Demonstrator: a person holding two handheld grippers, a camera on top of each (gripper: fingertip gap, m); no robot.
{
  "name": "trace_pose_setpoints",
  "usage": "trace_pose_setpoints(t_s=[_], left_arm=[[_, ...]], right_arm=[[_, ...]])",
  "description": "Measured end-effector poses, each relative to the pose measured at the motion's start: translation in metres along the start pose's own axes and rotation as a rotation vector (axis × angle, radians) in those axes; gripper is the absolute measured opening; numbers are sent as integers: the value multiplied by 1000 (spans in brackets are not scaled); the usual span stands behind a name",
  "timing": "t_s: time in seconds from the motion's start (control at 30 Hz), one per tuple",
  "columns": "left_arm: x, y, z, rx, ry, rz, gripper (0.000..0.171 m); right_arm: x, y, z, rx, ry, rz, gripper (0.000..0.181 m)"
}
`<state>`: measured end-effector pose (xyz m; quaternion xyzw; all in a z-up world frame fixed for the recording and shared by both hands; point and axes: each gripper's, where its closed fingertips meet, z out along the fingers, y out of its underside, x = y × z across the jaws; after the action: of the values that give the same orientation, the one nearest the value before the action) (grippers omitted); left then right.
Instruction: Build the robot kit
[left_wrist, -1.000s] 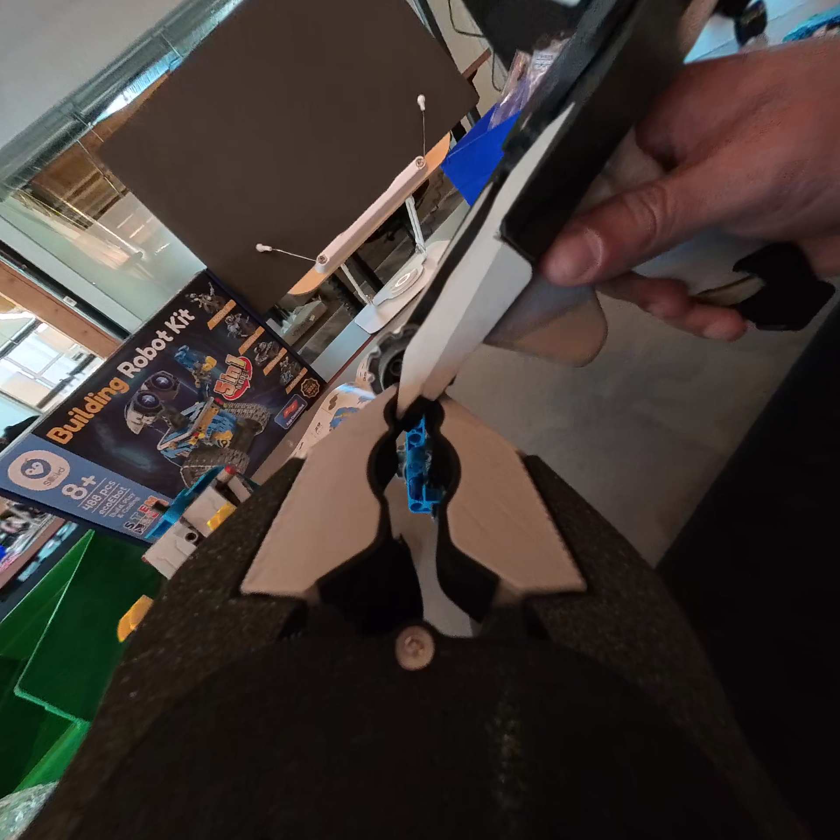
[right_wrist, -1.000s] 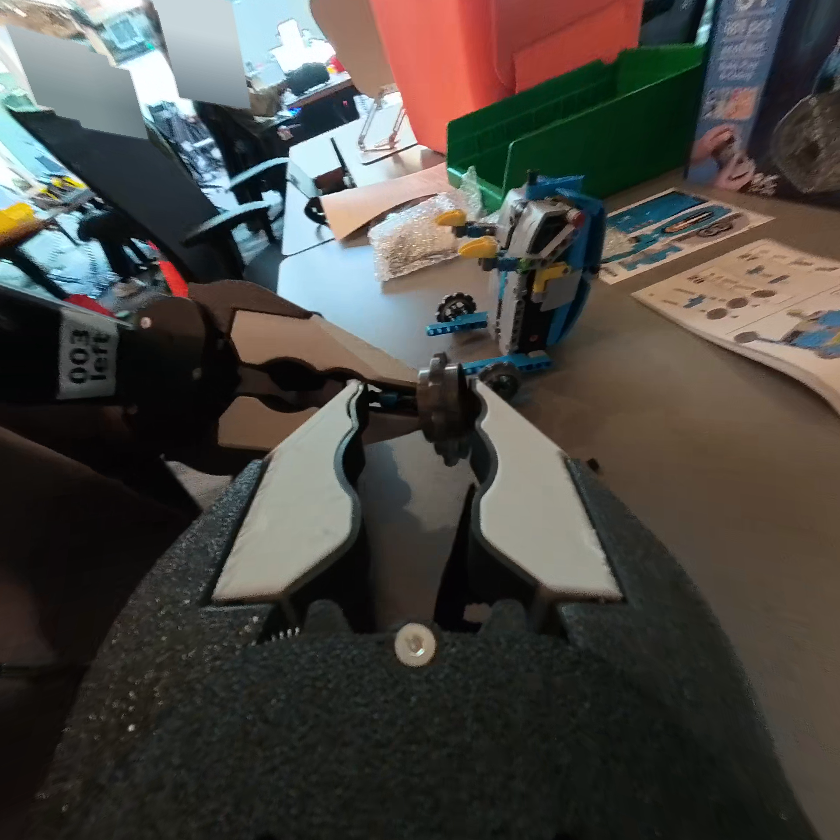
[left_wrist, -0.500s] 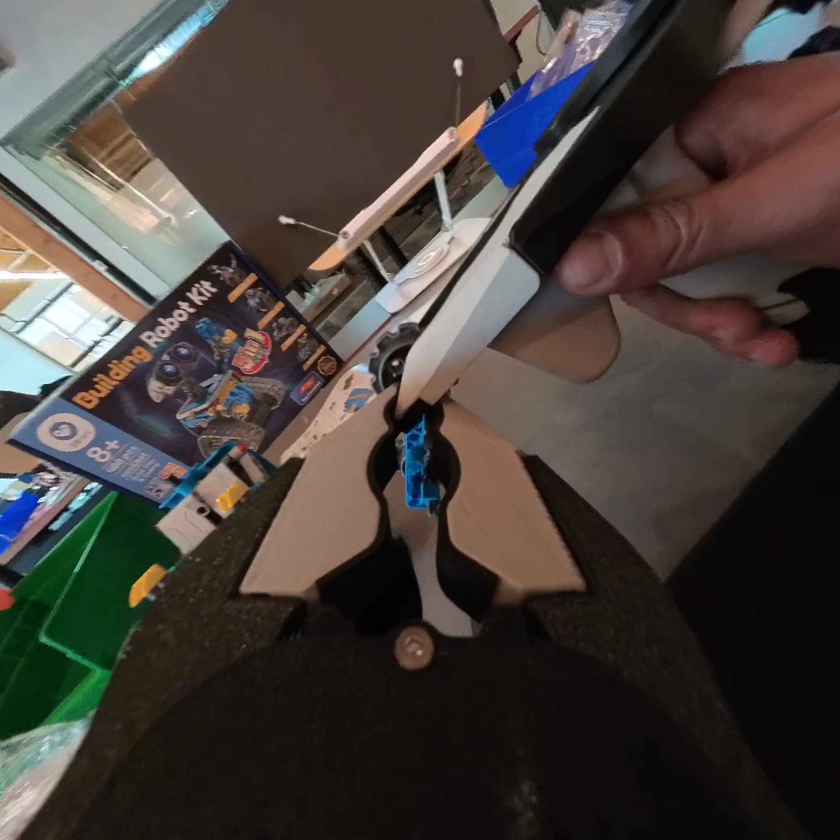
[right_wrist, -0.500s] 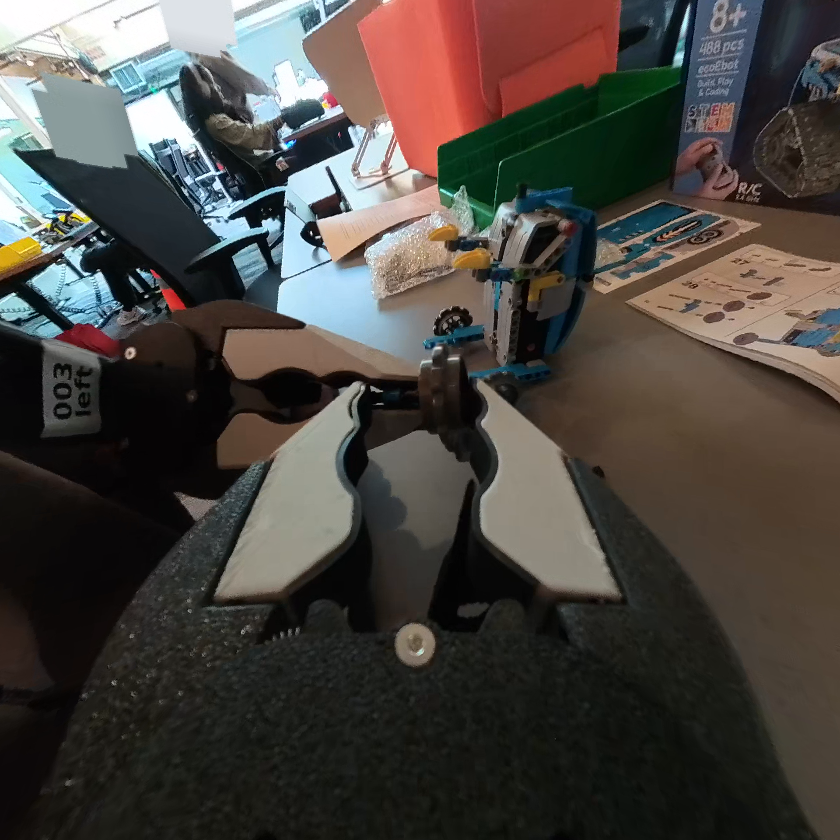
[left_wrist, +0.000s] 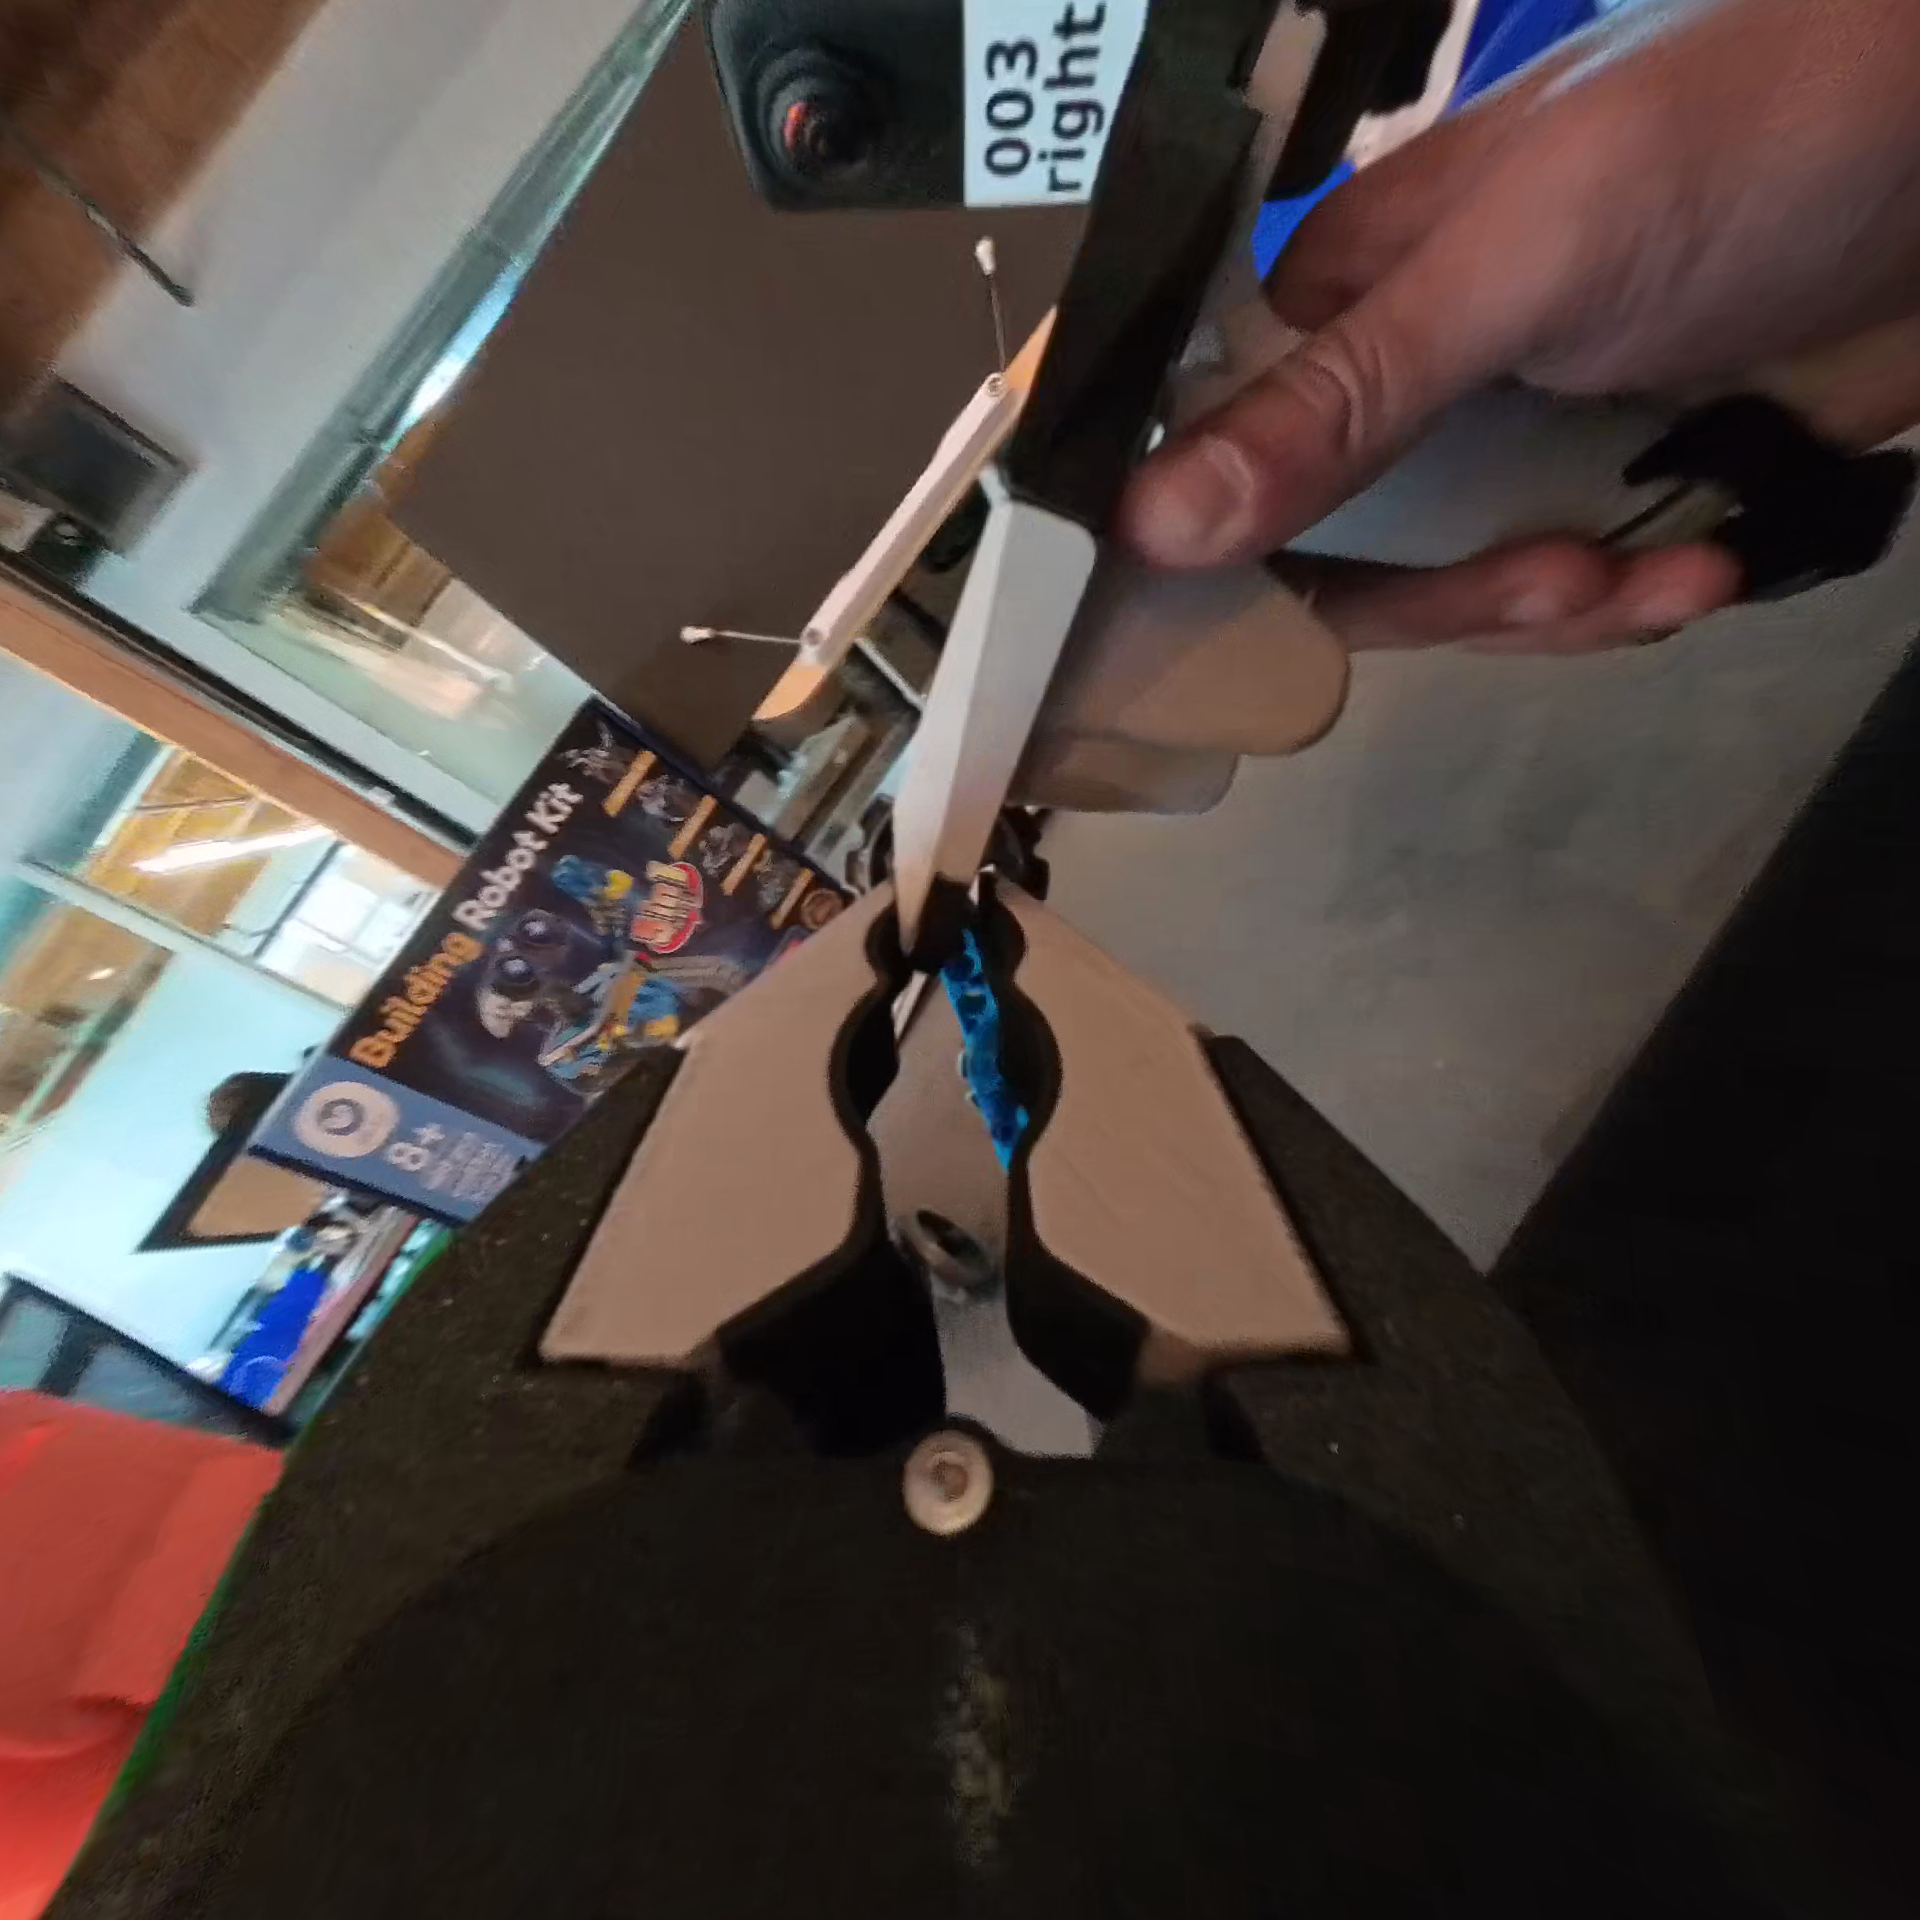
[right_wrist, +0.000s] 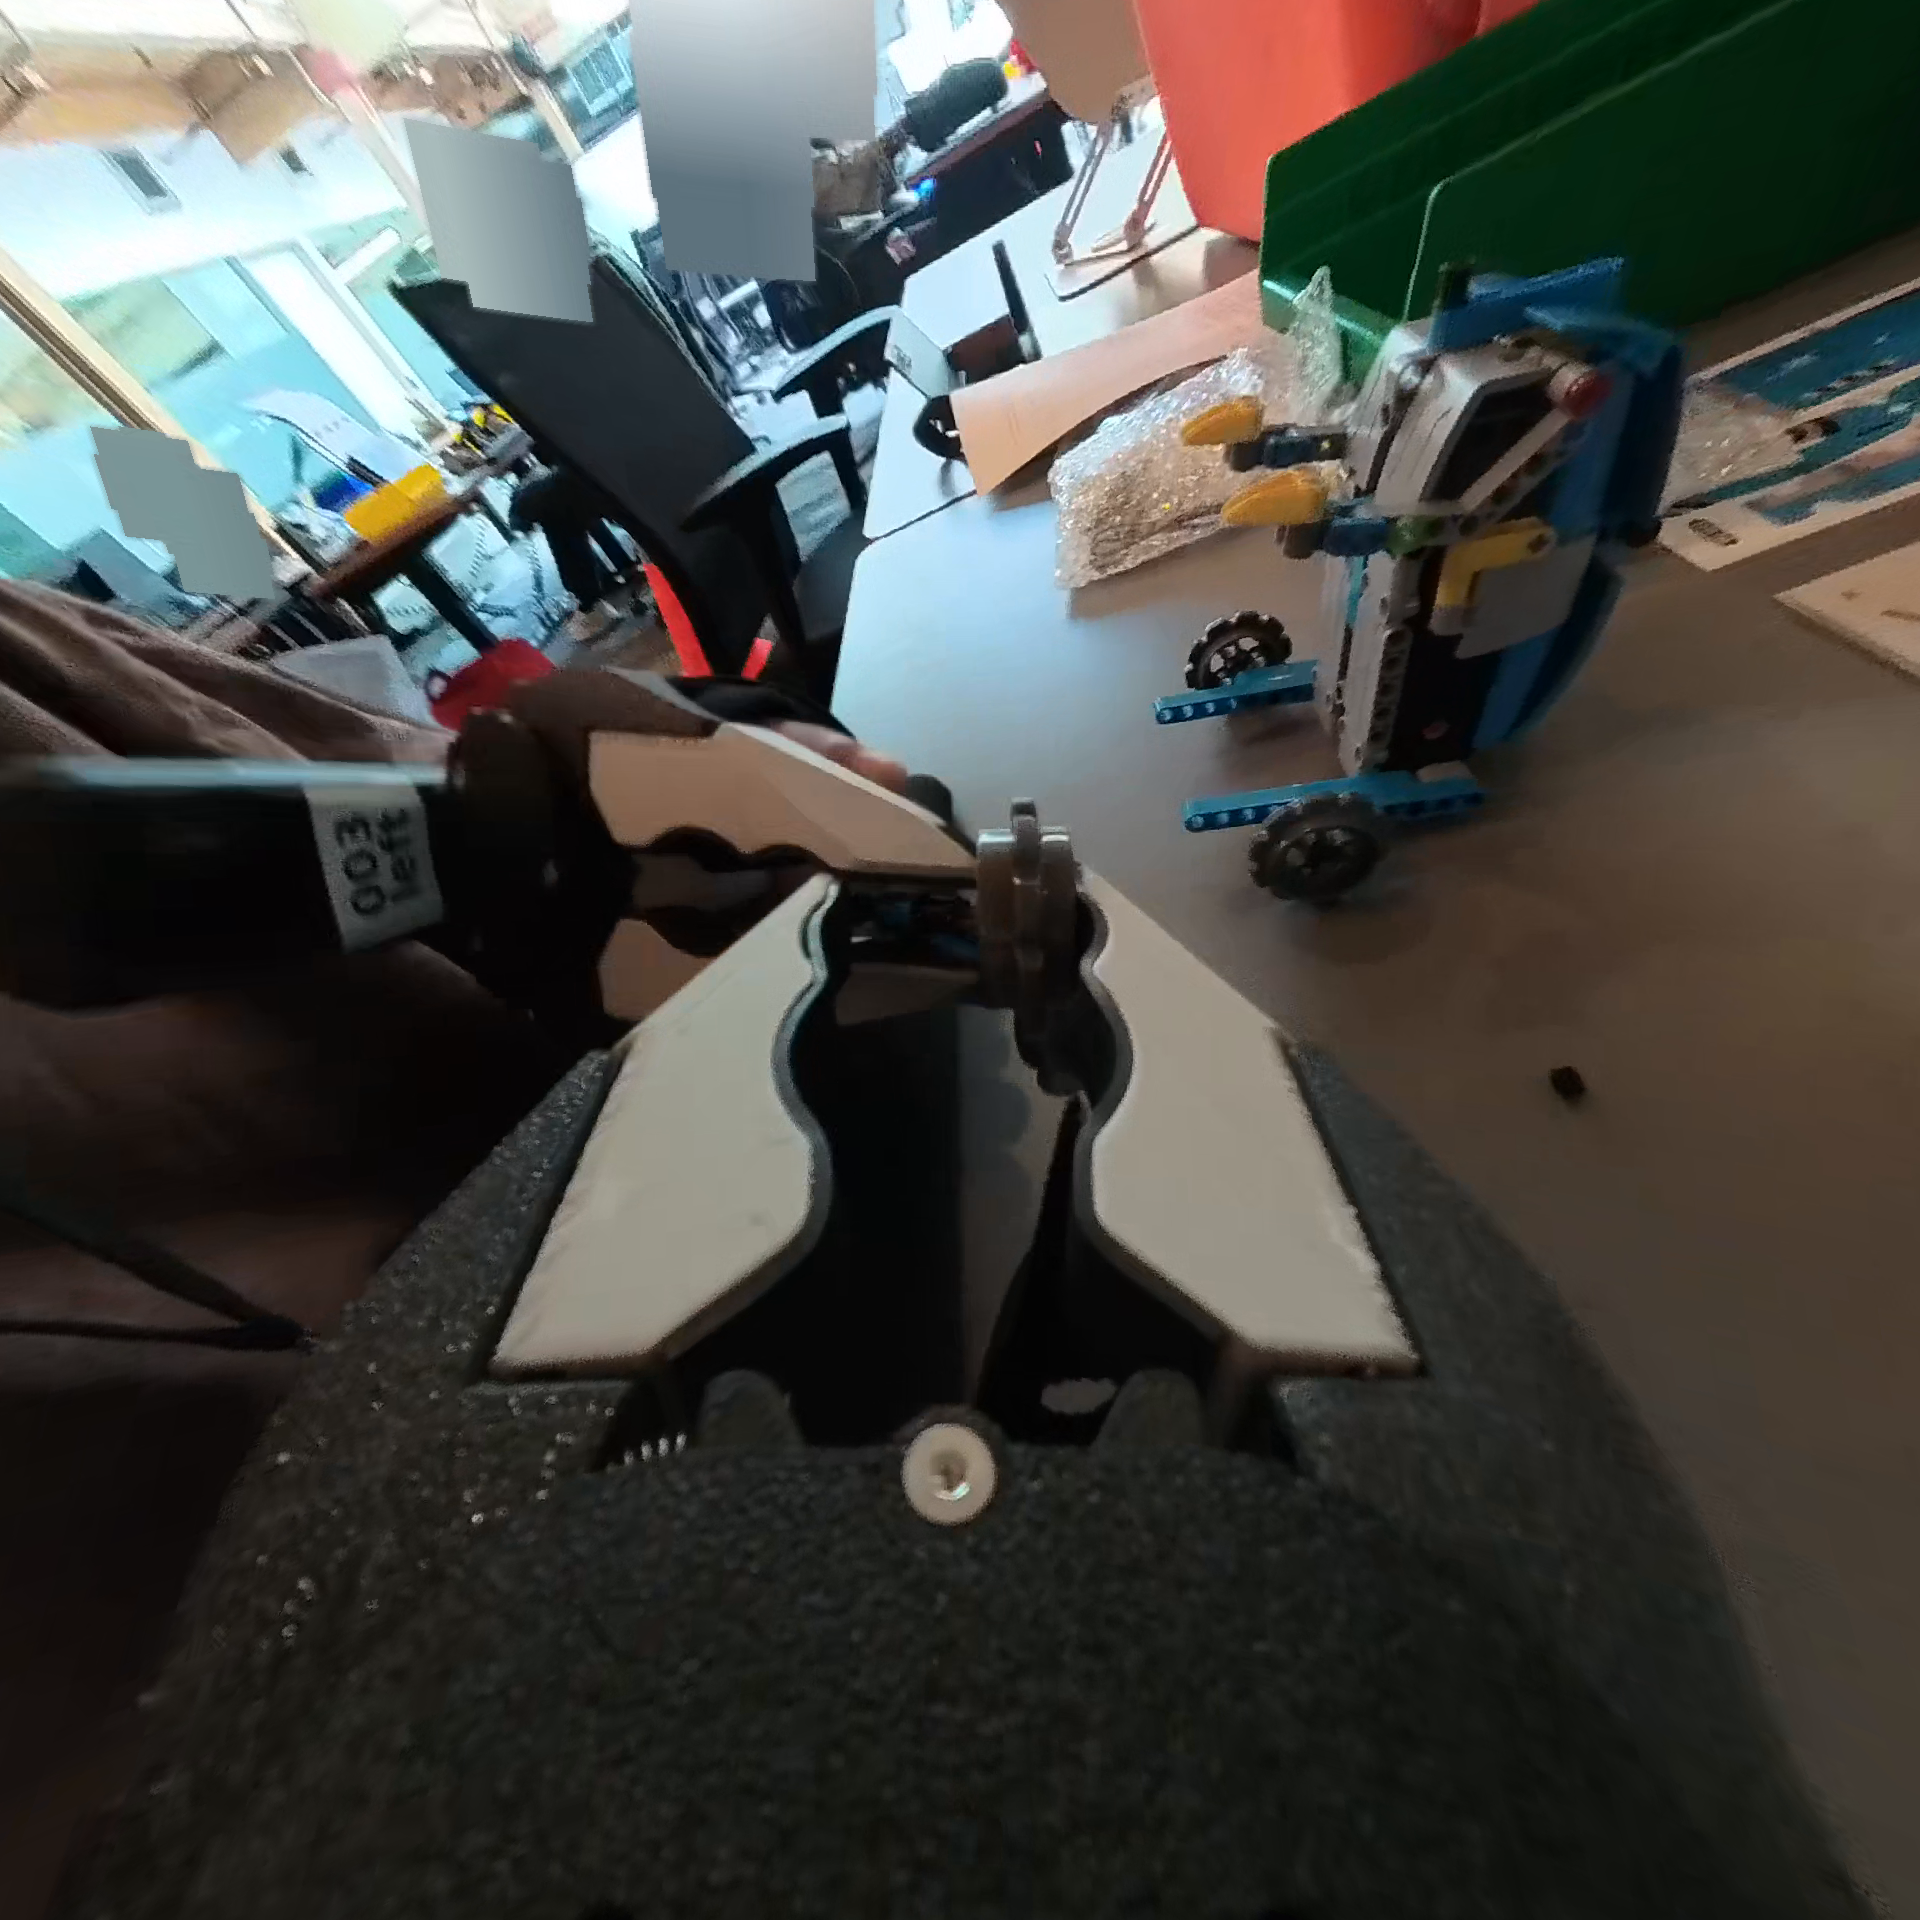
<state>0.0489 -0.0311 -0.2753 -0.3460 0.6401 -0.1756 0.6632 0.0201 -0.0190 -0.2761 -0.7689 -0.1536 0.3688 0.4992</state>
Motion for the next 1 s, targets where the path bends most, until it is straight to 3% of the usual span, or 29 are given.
trace_pose_setpoints(t_s=[0.27, 0.47, 0.63, 0.8, 1.0], left_arm=[[1, -7, 3, 5, -33, 20, 11], [2, -17, -5, 93, -18, 28, 13], [5, -16, -5, 95, 18, 7, 7], [4, -7, -1, 43, 7, 32, 6], [5, -3, 3, 11, -3, 32, 6]], right_arm=[[-1, 0, -6, 50, -43, 91, 41], [-9, -8, -20, 148, -344, 385, 39], [-13, -9, -23, 133, -319, 293, 39], [-2, -7, -20, 108, -91, 42, 44], [3, -6, -19, 106, -31, -6, 44]])
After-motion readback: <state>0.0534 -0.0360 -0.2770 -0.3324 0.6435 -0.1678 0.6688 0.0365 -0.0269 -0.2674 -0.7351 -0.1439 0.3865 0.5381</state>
